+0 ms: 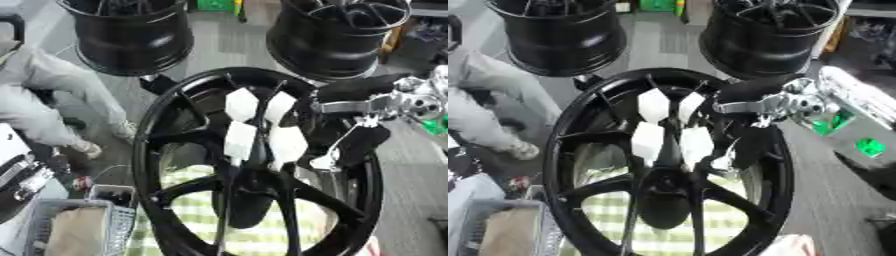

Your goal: Pull the pin out of the wheel hub.

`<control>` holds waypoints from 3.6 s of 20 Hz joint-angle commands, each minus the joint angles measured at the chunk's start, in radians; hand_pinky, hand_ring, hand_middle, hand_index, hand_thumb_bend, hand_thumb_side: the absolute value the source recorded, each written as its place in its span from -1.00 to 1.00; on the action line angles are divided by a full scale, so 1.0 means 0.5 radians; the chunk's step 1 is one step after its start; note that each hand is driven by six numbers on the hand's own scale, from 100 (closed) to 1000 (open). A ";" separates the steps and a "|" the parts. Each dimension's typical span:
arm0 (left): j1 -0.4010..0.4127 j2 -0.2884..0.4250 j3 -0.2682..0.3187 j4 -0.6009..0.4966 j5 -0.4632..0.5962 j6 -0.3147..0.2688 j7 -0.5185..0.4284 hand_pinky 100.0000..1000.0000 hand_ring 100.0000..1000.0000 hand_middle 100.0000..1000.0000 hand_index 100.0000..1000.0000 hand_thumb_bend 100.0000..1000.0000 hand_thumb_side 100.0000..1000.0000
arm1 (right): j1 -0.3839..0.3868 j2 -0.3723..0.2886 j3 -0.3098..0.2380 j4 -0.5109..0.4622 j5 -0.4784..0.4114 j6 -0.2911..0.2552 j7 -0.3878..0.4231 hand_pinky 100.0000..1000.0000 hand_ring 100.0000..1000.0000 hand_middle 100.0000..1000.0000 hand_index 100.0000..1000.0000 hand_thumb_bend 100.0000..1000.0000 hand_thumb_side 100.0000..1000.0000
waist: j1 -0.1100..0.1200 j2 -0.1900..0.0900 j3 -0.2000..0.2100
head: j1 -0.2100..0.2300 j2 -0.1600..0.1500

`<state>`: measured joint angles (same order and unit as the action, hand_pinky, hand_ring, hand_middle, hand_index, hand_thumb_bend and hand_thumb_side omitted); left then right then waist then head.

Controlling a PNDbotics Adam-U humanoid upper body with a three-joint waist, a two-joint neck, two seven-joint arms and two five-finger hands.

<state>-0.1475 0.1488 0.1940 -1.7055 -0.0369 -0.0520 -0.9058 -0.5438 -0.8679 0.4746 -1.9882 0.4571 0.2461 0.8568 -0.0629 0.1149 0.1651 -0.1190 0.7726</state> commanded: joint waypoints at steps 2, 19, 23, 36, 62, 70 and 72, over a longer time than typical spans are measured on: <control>-0.023 0.027 -0.005 -0.025 0.008 -0.006 -0.002 0.42 0.41 0.18 0.39 -1.00 0.36 | -0.012 -0.023 -0.025 -0.024 0.032 0.036 0.006 0.48 0.38 0.52 0.77 -0.60 -0.15 | 0.010 -0.016 0.003 | -0.007 -0.005; -0.025 0.023 -0.009 -0.030 0.007 -0.003 -0.002 0.43 0.41 0.18 0.39 -1.00 0.37 | -0.034 0.048 0.004 0.039 0.059 0.070 -0.016 0.45 0.34 0.46 0.73 -0.65 -0.18 | 0.005 -0.014 0.018 | -0.017 -0.005; -0.027 0.023 -0.008 -0.031 0.008 -0.003 -0.002 0.43 0.42 0.18 0.39 -1.00 0.37 | -0.040 0.065 0.012 0.077 0.071 0.062 -0.033 0.45 0.34 0.44 0.71 -0.68 -0.22 | 0.004 -0.013 0.023 | -0.018 -0.005; -0.031 0.022 -0.011 -0.034 0.010 -0.003 -0.002 0.43 0.42 0.18 0.39 -1.00 0.36 | -0.044 0.093 0.025 0.180 0.101 0.039 -0.066 0.44 0.32 0.37 0.65 -0.76 -0.36 | 0.002 -0.010 0.031 | -0.016 -0.005; -0.030 0.033 -0.004 -0.032 0.004 -0.009 -0.002 0.43 0.42 0.18 0.39 -1.00 0.36 | -0.145 -0.065 -0.188 0.121 -0.212 0.212 -0.338 0.29 0.06 -0.44 -0.07 -1.00 -0.63 | -0.008 -0.002 0.025 | 0.005 -0.005; -0.023 0.052 0.004 -0.033 -0.011 -0.002 -0.002 0.43 0.42 0.18 0.39 -1.00 0.38 | -0.176 -0.278 -0.497 -0.022 -0.386 0.328 -0.447 0.29 0.04 -0.47 -0.08 -1.00 -0.74 | -0.038 -0.002 -0.007 | 0.030 -0.005; -0.020 0.055 0.007 -0.035 -0.014 0.002 -0.002 0.43 0.42 0.18 0.39 -1.00 0.38 | -0.158 -0.330 -0.576 -0.016 -0.410 0.343 -0.501 0.29 0.04 -0.47 -0.08 -1.00 -0.76 | -0.044 -0.004 -0.017 | 0.037 -0.005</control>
<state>-0.1498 0.1571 0.1895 -1.7059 -0.0442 -0.0519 -0.9059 -0.6119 -0.9834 0.2267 -1.9827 0.2631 0.4122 0.6232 -0.0887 0.1244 0.1573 -0.1044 0.7726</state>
